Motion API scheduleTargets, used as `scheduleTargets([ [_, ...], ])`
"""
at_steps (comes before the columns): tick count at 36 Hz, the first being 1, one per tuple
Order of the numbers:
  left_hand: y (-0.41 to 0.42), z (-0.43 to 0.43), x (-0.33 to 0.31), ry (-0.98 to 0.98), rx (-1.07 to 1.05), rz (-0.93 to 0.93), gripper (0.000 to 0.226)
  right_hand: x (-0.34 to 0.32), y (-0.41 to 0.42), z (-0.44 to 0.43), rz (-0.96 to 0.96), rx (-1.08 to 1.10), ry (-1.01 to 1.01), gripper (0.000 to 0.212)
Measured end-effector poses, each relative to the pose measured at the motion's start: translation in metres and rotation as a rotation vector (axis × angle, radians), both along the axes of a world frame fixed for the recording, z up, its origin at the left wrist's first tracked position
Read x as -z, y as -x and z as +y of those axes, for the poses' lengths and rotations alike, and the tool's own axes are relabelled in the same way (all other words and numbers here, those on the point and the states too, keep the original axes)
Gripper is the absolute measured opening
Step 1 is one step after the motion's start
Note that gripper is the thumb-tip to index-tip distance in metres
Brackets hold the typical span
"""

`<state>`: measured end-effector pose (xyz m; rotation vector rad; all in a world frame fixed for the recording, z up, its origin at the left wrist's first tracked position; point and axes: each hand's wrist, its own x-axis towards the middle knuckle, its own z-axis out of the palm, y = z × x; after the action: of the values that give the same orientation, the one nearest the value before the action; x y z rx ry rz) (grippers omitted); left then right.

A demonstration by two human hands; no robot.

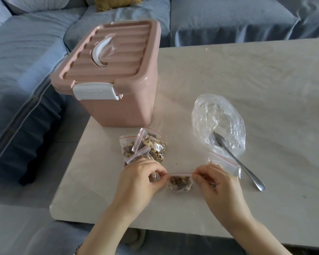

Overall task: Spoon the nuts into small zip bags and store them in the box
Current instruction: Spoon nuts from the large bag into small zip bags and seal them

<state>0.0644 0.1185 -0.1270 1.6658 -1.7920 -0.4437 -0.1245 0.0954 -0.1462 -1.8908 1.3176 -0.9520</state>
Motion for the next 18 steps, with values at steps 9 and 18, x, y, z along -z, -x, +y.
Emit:
scheduleTargets([
  [9, 0.003, 0.001, -0.005, 0.074, -0.028, -0.114, 0.014, -0.011, -0.008, -0.011, 0.16, -0.221, -0.068, 0.019],
  [18, -0.027, -0.012, 0.004, -0.005, -0.441, -0.246, 0.024, -0.017, 0.0, -0.048, 0.129, 0.161, -0.254, 0.015],
])
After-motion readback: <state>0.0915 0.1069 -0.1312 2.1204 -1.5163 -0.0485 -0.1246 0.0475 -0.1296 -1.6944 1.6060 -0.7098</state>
